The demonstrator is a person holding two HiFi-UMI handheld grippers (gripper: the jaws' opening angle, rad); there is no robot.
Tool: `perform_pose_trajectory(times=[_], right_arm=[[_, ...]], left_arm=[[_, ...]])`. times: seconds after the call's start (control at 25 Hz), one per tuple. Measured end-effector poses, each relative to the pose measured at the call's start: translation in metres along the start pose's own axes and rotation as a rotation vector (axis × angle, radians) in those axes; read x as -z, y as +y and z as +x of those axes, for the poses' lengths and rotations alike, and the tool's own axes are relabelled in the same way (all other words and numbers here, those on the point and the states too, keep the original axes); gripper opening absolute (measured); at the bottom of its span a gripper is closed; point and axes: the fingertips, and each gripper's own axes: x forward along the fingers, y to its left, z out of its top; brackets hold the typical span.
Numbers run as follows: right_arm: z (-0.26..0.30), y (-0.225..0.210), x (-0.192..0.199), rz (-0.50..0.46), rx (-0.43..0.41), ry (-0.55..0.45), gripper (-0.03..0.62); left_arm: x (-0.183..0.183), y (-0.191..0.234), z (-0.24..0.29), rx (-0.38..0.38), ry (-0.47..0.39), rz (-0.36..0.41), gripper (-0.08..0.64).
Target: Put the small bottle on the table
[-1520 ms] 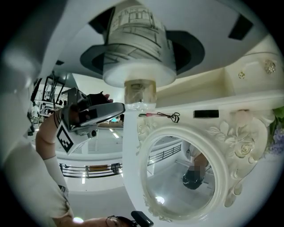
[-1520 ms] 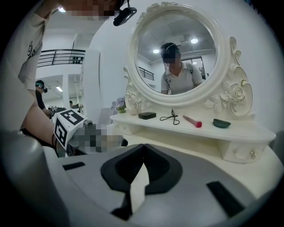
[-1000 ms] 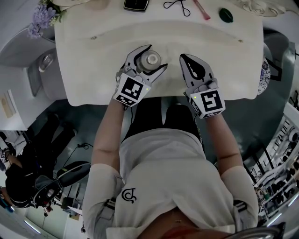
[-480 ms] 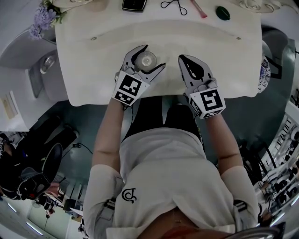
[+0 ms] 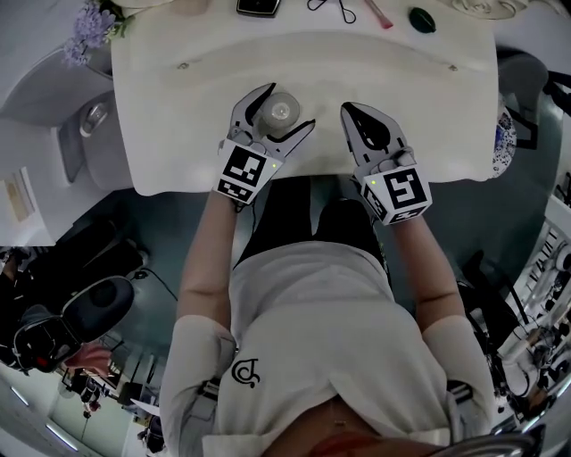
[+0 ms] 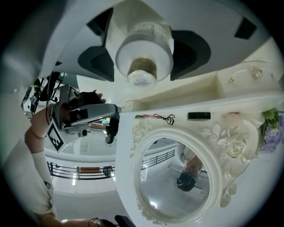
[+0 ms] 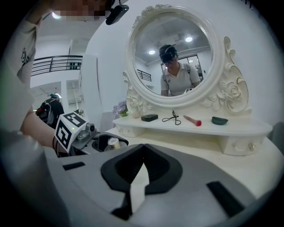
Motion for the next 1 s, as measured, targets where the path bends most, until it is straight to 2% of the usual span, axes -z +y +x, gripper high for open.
perform_pose_trajectory(times=[0.08, 0.2, 0.32, 0.44, 0.64, 1.0], right_arm=[[-0.005, 0.003, -0.005, -0.009, 0.001, -0.011, 0.008], [-0.014, 0.007, -0.016, -0.027, 0.006, -0.033, 0.008], [-0.027, 0.011, -0.028, -0.045, 0.014, -0.056, 0.008], [-0.041, 0.019, -0.041, -0.053, 0.021, -0.077, 0.008], [-0.053, 0.027, -0.067, -0.077, 0.031, -0.122, 0.008], [-0.051, 0.033, -0.116, -0.120, 0.027, -0.220, 0.008]], left_arm=[[-0.005, 0.000, -0.008, -0.034, -0.011, 0.015, 0.393], [-0.025, 0.001, -0.026, -0.098, -0.072, 0.043, 0.381], [-0.049, 0.002, -0.047, -0.146, -0.137, 0.037, 0.279], [-0.070, 0.003, -0.072, -0.209, -0.177, 0.025, 0.140], [-0.090, 0.009, -0.098, -0.285, -0.175, -0.003, 0.024], [-0.164, 0.014, -0.151, -0.348, -0.275, 0.120, 0.012]])
